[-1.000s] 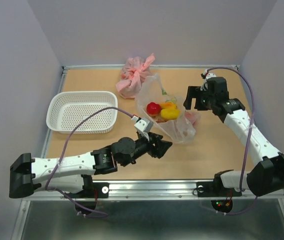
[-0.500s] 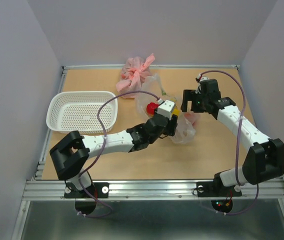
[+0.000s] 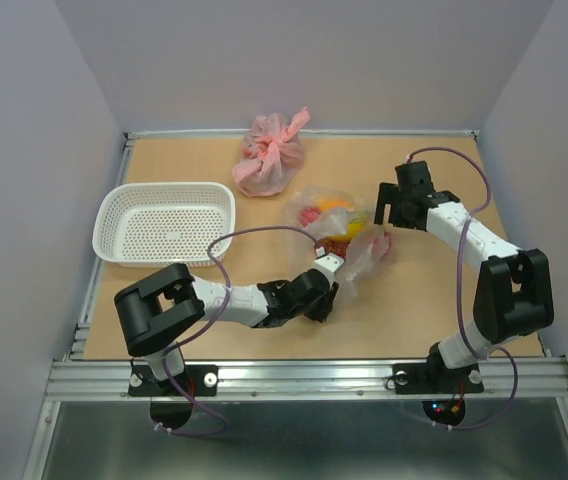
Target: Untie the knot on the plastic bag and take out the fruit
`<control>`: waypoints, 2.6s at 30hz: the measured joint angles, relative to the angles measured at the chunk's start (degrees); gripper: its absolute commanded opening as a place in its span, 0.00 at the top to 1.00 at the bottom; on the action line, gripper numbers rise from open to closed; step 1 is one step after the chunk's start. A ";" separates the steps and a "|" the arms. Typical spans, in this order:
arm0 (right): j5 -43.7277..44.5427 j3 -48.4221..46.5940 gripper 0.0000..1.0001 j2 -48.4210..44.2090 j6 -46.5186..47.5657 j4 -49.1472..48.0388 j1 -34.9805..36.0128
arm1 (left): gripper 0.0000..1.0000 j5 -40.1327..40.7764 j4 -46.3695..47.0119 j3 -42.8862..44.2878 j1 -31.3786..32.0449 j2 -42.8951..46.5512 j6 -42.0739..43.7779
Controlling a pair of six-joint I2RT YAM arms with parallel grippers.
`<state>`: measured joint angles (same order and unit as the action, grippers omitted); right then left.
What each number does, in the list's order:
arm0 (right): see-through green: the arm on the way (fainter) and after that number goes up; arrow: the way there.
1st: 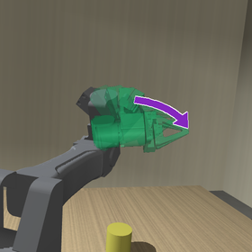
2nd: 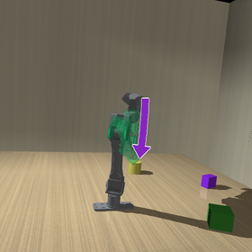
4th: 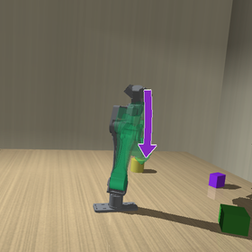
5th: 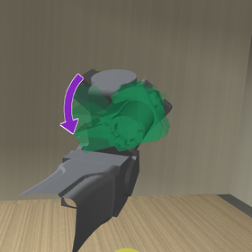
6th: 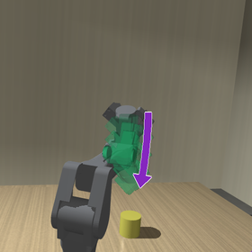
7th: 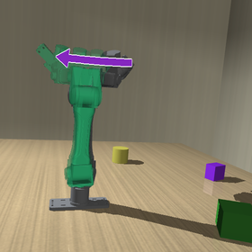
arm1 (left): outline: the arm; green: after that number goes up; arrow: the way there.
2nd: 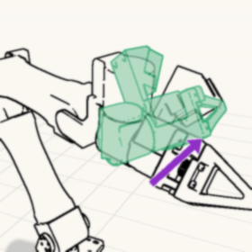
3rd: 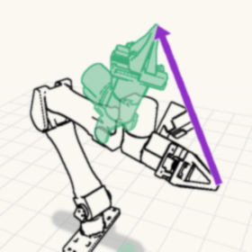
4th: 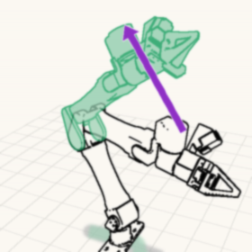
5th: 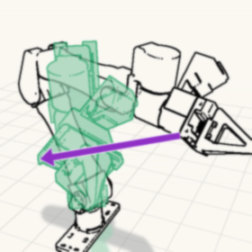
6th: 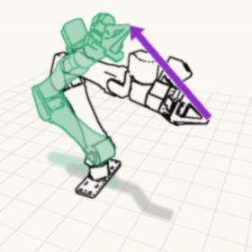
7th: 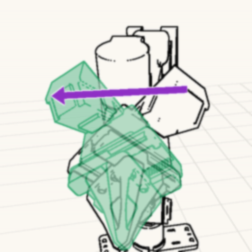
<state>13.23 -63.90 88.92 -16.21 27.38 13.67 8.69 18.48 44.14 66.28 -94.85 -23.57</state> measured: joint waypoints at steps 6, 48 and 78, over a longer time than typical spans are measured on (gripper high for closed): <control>1.27 0.00 0.04 0.76 -2.75 0.00 -4.20 | 0.69 -2.75 1.64 -3.48 -0.31 0.87 -2.19; -2.51 22.60 1.00 -22.43 -18.05 1.81 8.90 | 0.42 4.76 -6.34 8.92 -7.69 8.39 -11.63; -7.08 26.36 1.00 -23.39 -21.05 -2.43 8.90 | 0.54 0.37 -12.17 30.49 -10.40 -21.46 -19.28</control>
<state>6.15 -37.54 65.54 -37.26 24.95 22.57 9.06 6.31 74.63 55.88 -116.31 -42.85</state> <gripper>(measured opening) 0.012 0.646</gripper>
